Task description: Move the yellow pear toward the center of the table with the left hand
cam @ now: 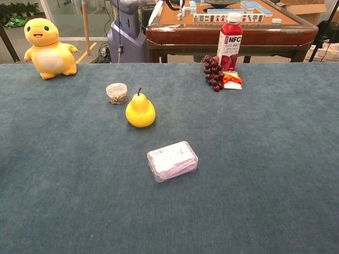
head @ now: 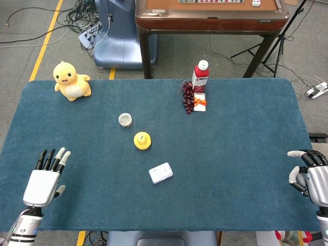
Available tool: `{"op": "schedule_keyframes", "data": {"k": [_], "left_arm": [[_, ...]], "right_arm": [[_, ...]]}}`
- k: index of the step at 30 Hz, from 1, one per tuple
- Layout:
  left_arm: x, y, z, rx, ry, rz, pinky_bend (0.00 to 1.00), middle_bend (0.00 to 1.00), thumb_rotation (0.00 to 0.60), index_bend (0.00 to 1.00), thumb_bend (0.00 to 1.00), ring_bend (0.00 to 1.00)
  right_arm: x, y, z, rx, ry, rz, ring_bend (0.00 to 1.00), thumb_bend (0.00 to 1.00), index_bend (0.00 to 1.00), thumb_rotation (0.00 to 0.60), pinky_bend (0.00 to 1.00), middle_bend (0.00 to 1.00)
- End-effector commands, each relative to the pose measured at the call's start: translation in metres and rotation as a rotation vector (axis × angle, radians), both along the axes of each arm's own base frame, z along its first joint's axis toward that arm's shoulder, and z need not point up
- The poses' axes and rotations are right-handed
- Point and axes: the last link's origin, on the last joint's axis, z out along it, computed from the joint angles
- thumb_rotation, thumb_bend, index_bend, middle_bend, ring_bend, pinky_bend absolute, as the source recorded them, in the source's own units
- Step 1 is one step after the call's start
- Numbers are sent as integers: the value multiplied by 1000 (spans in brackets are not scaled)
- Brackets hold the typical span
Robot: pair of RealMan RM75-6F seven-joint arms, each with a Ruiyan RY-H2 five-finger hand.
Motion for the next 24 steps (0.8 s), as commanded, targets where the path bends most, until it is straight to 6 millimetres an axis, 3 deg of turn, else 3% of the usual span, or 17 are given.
{"op": "schedule_keyframes", "data": {"k": [1,10,24], "left_arm": [[-10,-21,11,35,-11,16,24,0,600,0,0,0],[-34,-48,19,56,-53,71,33,0,600,35,0,0],[-57,-36,25,78,-28,169,39,0,600,70,0,0]], "right_arm": [[0,-1,-1,2,4,-7,250,234,568,600,260,374],[-5,-6,-2,11,25,-61,250,235,568,600,260,374],[-19,-24,-15,59,74,-153,250,235,568,600,260,368]]}}
